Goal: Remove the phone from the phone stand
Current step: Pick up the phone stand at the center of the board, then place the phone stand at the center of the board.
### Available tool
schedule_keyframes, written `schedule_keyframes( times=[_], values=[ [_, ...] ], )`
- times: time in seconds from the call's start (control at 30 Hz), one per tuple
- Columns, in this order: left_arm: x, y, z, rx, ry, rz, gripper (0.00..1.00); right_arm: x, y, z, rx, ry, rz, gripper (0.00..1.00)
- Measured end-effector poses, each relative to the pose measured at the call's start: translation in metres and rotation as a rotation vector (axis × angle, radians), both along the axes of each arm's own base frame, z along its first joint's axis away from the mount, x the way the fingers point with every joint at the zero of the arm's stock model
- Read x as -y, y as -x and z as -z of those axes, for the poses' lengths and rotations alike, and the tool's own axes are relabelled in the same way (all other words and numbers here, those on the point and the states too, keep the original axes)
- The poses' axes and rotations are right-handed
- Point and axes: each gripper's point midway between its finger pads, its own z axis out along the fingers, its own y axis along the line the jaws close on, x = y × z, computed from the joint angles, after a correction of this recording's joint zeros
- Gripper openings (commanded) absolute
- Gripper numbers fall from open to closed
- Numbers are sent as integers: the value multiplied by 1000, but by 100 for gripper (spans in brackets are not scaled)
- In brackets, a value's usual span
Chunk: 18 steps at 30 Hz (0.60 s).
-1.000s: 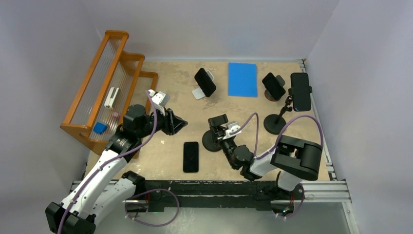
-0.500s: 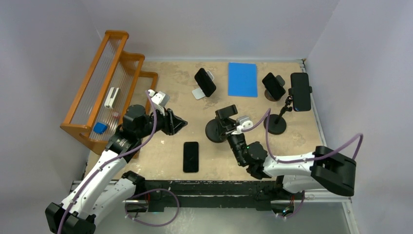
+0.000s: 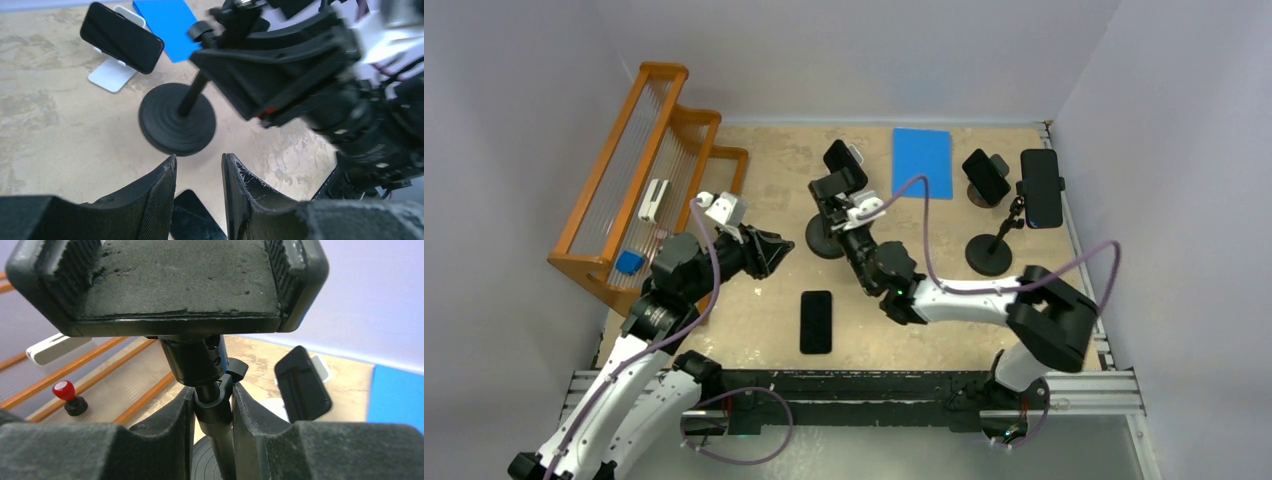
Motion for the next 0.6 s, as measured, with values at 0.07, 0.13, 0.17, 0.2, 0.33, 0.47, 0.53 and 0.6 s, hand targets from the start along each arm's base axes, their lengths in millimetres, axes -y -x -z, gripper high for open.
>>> schedule_keyframes(
  times=[0.07,0.13,0.17,0.2,0.33,0.47,0.53,0.6],
  values=[
    [-5,3,-5,27,9,-22,36,-17,-13,11,-14,25,-17,0],
    [-9,5,-8,50,18,-37,36,-35,-26,24,-27,48,-33,0],
    [-11,7,-11,63,23,-43,36,-44,-32,30,-30,59,-42,0],
    [-12,8,-14,76,29,-47,36,-51,-38,35,-33,67,-45,0],
    [-16,12,-24,117,48,-55,36,-82,-62,60,-45,97,-70,0],
    [-18,14,-26,132,55,-67,36,-105,-85,80,-59,111,-89,0],
    [-19,14,-25,133,55,-70,36,-114,-98,86,-64,104,-95,0],
    [-19,14,-26,134,56,-72,36,-121,-110,92,-70,99,-101,0]
  ],
)
